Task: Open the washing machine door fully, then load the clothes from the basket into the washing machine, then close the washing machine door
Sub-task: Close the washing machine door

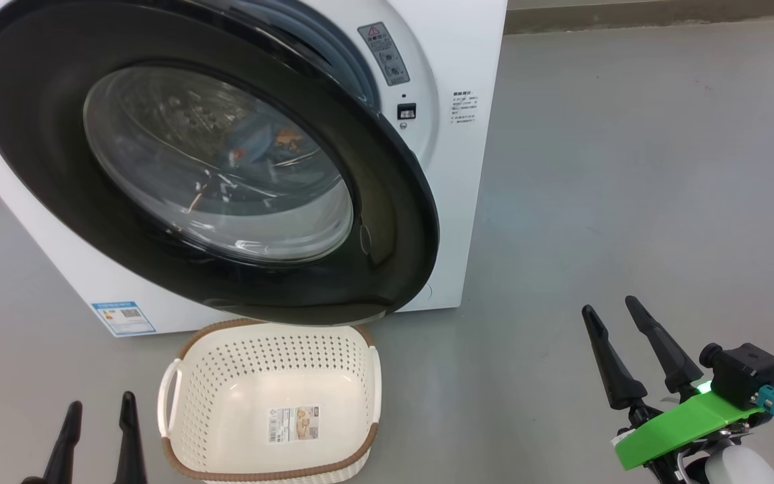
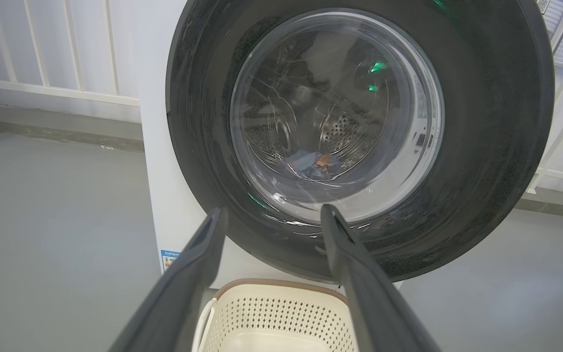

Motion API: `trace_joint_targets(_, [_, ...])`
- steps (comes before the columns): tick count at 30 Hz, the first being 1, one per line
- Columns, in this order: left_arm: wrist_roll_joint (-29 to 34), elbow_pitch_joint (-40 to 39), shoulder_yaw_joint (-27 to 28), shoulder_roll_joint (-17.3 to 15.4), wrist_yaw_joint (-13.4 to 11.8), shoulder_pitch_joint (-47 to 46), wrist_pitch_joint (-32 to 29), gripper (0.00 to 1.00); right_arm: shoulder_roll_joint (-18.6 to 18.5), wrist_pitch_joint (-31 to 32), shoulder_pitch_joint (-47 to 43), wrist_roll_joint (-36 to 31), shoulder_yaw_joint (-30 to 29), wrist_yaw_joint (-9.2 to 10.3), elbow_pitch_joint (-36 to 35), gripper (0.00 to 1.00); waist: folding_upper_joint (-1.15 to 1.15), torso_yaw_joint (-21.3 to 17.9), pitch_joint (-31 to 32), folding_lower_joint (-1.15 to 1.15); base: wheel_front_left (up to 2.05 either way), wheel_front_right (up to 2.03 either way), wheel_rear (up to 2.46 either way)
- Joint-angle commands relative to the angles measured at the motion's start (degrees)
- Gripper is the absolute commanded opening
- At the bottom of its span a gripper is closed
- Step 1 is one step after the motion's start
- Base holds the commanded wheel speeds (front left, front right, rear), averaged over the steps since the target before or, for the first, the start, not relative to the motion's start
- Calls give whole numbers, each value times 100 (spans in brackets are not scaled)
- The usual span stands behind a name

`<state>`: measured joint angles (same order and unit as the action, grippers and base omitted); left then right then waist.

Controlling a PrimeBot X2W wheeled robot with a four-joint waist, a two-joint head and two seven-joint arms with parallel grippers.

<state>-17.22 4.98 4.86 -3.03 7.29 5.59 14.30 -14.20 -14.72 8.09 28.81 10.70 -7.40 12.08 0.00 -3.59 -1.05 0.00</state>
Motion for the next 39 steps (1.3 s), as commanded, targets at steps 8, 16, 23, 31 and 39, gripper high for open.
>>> trace_joint_targets(8, [6, -161, 116, -56, 19, -203, 70, 100, -84, -28, 11, -22, 169, -9, -171, 39, 0, 25, -46, 0, 0, 0, 0])
trace_joint_targets(16, [-26, -161, 46, -84, 19, -237, 70, 100, -122, -28, 95, -24, 245, -9, -263, 0, 0, 90, -82, 0, 0, 0, 0])
trace_joint_targets(23, [-65, -154, -15, -88, 19, -269, 70, 100, -203, -28, 291, -17, 332, -9, -441, 0, 0, 263, -131, 0, 0, 0, 0])
trace_joint_targets(31, [-87, -185, -75, -90, 19, -339, 70, 100, -307, -28, 693, 2, 539, -9, -688, 0, 0, 603, -251, 0, 0, 0, 0])
trace_joint_targets(39, [-77, -266, -202, -84, 20, -441, 70, 100, -403, -28, 1062, -36, 830, -9, -738, 0, 0, 938, -397, 0, 0, 0, 0])
